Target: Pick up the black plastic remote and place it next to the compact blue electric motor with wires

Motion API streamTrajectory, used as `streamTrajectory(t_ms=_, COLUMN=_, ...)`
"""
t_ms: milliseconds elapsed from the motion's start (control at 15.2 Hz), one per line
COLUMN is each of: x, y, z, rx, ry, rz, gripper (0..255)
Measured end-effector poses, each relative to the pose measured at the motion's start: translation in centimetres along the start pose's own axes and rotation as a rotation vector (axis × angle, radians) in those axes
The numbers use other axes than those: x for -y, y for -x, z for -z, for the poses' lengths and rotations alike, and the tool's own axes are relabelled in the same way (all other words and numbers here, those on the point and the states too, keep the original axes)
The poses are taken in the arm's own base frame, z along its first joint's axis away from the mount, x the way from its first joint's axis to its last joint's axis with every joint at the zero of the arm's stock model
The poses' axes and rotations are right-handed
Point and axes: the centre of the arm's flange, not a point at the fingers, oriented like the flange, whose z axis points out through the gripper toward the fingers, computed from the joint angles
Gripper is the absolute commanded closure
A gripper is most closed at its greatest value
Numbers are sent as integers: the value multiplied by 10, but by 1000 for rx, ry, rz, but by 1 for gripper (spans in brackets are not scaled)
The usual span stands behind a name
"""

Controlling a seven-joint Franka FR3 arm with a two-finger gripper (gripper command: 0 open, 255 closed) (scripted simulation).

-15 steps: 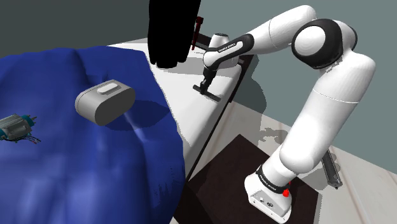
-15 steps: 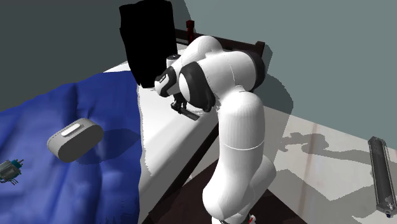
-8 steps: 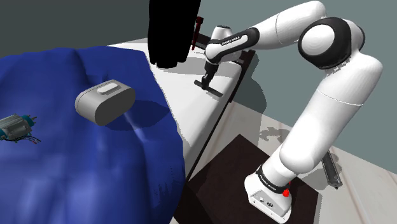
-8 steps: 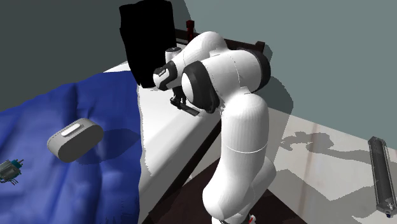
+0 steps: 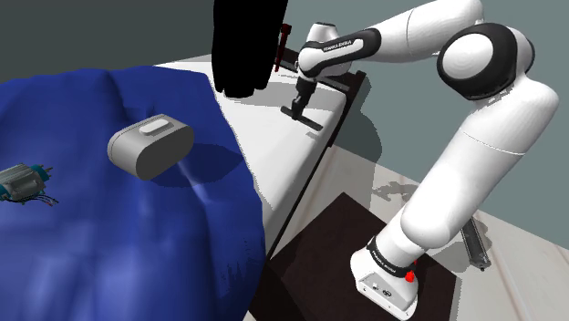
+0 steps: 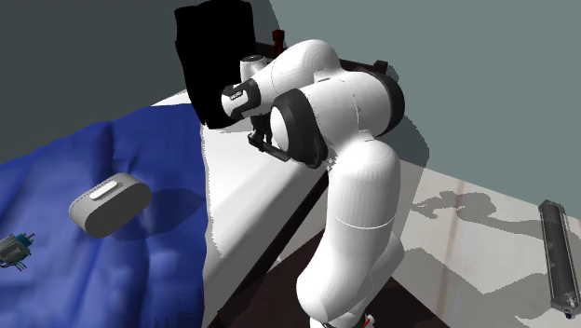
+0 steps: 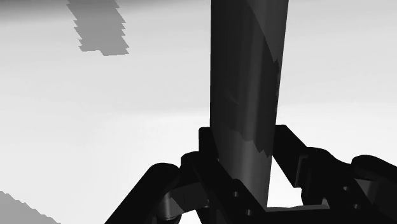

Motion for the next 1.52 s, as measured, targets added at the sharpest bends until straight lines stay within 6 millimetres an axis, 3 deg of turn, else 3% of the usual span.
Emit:
streamTrajectory(t_ms=660, x=2, y=-1, z=49, rx=0, ry=0, rz=0, gripper=255)
streamTrajectory(t_ms=1518, x=168, y=-27, z=64, rx=0, ry=0, rz=2, gripper=255)
